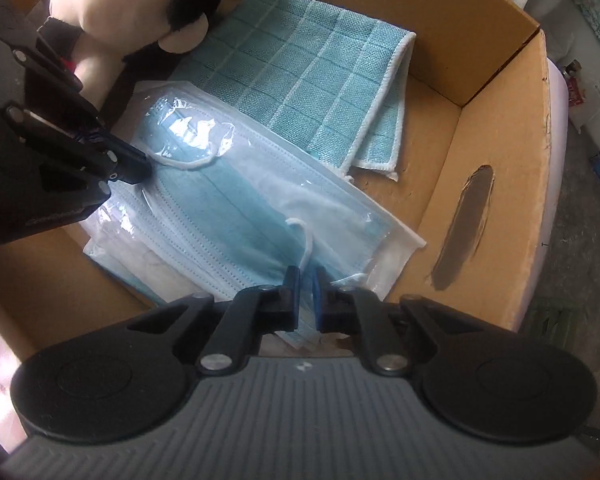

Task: Organize soft objects
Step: 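Carry the face-mask pack with both tools into the box, then grasp the blue wet-wipes pack on the table with the right tool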

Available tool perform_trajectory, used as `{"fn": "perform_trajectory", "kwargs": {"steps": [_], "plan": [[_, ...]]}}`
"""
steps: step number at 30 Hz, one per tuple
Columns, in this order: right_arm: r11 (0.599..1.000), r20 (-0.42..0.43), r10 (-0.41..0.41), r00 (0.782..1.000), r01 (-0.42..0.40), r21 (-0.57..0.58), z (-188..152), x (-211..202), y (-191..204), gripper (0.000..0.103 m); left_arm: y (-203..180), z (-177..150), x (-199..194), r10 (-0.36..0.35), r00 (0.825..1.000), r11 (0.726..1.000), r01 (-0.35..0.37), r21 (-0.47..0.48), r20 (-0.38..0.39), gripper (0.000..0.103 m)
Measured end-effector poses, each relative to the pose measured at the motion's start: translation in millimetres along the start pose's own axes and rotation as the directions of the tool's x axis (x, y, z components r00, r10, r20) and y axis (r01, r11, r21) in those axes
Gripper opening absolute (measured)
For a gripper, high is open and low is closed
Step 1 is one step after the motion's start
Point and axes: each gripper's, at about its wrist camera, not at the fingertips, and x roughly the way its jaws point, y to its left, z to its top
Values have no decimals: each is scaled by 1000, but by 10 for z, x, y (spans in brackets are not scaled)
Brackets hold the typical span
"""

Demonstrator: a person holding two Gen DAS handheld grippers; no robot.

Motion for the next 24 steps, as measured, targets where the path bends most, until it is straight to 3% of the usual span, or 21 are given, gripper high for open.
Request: {"fn": "perform_trajectory", "kwargs": {"steps": [2, 4, 6, 9, 12, 14, 17, 19, 22, 24], "plan": [[1000, 3, 4, 1000, -4, 19, 8, -52, -32, 5, 29, -29, -62, -4, 1000, 1000, 4, -14, 8, 13], [1000, 36, -13, 999, 12, 27, 1, -179, -43, 5, 82, -90, -200, -16, 997, 999, 19, -35, 69, 23], [999, 96, -34, 995, 30, 41, -17, -383, -46, 6, 104, -179, -413, 8, 990, 998, 0, -57, 141, 24], [998, 196, -2, 981, -11, 66, -85, -791, -84, 6, 81, -385, -817, 38, 968, 999, -27, -44, 249, 24], [996, 315, 33, 948, -56, 63, -266, -1283, -56, 7, 23, -704, -1284, 23, 938, 1000, -18, -19, 346, 33], [993, 366, 85, 927, -110, 48, -430, -1534, -4, 7, 3, -1000, -1598, 4, 914, 1000, 7, -26, 406, 53], [970, 412, 211, 886, -242, 22, -768, -1803, 135, 8, 44, -1537, -1911, 2, 879, 997, 33, -65, 476, 61], [940, 414, 304, 858, -342, 19, -983, -1826, 256, 11, 85, -1963, -2023, 10, 866, 994, 47, -101, 499, 68], [868, 380, 443, 812, -495, 47, -1289, -1599, 573, 14, 210, -2666, -1915, 61, 847, 977, 58, -206, 528, 69], [814, 351, 520, 779, -577, 74, -1401, -1360, 833, 18, 322, -3075, -1683, 106, 857, 961, 42, -273, 505, 69]]}}
